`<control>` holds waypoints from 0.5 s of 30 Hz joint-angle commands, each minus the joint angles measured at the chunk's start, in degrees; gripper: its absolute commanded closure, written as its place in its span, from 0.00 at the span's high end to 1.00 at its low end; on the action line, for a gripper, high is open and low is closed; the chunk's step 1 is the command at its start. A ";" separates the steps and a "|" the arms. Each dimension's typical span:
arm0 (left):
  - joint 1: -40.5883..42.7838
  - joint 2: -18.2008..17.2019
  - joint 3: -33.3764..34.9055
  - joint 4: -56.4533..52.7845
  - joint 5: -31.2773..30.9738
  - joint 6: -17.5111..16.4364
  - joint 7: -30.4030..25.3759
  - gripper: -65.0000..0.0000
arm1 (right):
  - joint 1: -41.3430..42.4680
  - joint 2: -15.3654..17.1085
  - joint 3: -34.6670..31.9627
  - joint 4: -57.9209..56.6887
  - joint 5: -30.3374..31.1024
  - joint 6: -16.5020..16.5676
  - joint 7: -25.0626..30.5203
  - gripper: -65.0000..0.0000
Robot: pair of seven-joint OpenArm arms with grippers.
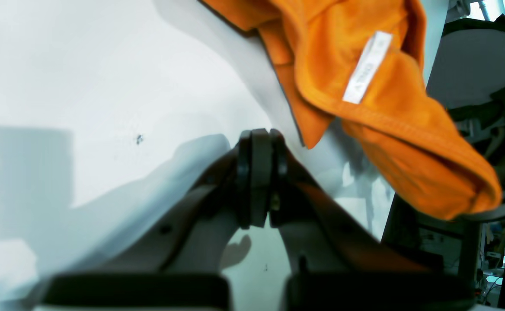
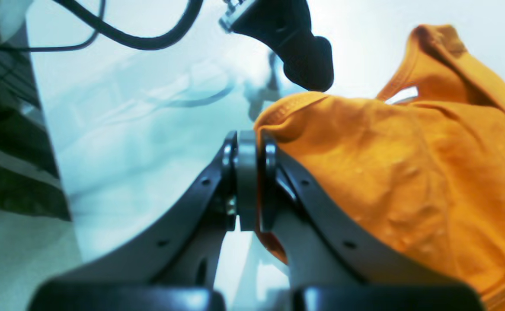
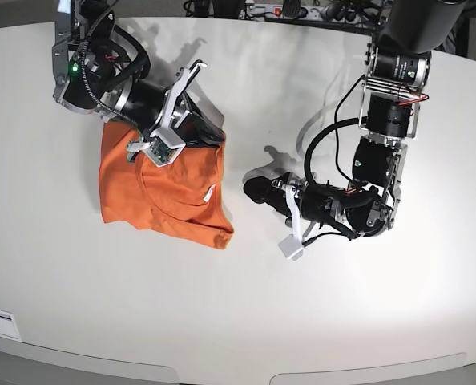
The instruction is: Fold the T-shirt properly
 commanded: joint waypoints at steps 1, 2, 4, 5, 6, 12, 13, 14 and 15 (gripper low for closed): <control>-1.90 -0.04 -0.17 0.83 -1.68 -0.17 0.09 0.00 | 0.46 -0.24 0.22 1.03 1.09 0.30 1.70 0.00; -1.90 -0.04 -0.17 0.83 -1.70 -0.15 0.09 0.00 | 0.46 -0.66 0.22 1.03 1.11 0.30 1.68 0.00; -1.92 -0.02 -0.17 0.83 -1.92 -0.15 0.09 0.00 | 0.48 -1.60 -0.13 1.03 1.18 0.30 1.70 0.02; -1.92 -0.04 -0.17 0.83 -2.21 -0.15 0.26 0.00 | 0.50 -2.12 -0.72 1.01 1.16 0.30 1.77 0.09; -1.97 -0.04 -0.17 0.83 -2.86 -0.17 0.45 0.00 | 0.52 -2.62 -1.75 1.01 1.09 0.30 1.77 0.19; -4.83 -0.33 -0.17 0.87 -6.05 -0.17 0.45 0.00 | 3.78 -4.26 -13.09 1.03 -4.09 0.30 1.77 0.53; -5.44 -0.44 -0.17 0.87 -6.43 -0.17 0.45 0.00 | 5.03 -4.26 -14.45 1.09 -5.53 0.30 1.73 0.52; -5.90 -0.68 -0.17 0.87 -7.52 -0.17 0.45 0.00 | 6.32 -4.26 -15.19 1.20 -6.73 0.30 1.68 0.52; -6.32 -0.68 -0.17 0.87 -9.29 -0.20 0.45 0.00 | 7.23 -4.24 -15.19 1.49 -7.76 0.30 1.38 0.52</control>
